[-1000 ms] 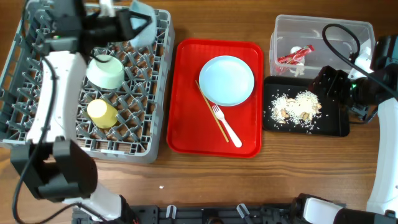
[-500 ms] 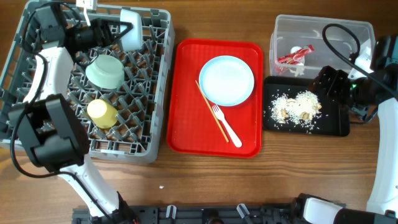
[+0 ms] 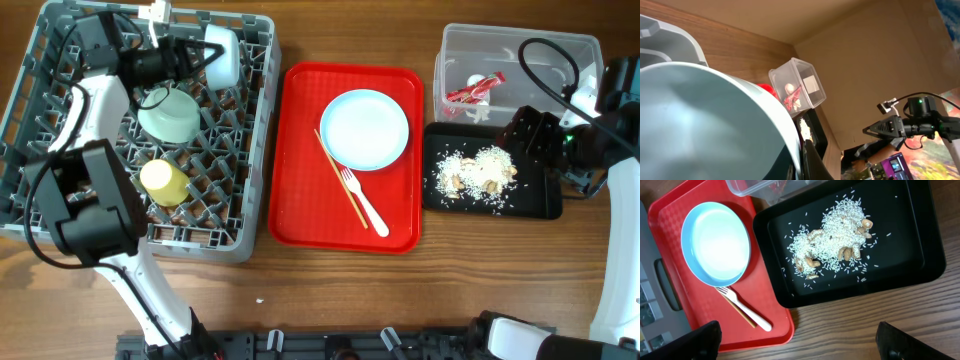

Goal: Sort waste into correct bins and load items into the dishwasher rack
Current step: 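Place the light-blue bowl into the dish rack, then release the bowl and hold the left gripper above the rack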

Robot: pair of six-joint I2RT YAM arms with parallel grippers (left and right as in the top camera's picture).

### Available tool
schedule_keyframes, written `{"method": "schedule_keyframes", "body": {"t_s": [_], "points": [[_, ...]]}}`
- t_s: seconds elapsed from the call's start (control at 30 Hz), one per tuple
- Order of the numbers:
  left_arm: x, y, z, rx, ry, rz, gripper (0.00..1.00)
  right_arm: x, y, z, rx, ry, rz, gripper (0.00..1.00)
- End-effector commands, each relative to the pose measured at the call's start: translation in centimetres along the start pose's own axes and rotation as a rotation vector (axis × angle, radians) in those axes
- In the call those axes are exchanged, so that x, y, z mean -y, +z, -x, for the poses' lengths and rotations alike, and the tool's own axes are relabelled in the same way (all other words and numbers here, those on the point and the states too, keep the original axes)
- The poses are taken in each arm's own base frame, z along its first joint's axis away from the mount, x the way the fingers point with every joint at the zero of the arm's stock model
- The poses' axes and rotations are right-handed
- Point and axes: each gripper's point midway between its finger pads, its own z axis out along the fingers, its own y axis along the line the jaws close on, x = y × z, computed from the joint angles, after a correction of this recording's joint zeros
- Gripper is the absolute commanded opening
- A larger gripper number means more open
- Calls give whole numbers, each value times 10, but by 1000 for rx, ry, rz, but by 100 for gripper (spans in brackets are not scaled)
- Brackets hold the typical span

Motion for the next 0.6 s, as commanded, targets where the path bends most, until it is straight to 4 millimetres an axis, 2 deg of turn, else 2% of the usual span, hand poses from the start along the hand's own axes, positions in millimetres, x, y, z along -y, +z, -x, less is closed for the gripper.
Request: {"method": "schedule_keyframes", "body": {"t_s": [0.0,0.37,0.57], "points": [[-9,2,0,3,6,26,4,-3,-8,1,23,-13,14,100],[-36,4,-7,5,-67,77,4,-3,-8,1,21,-5,14,100],[-46,0,-4,23,-61,131,4,-3,-8,0,20,-4,13,100]]}}
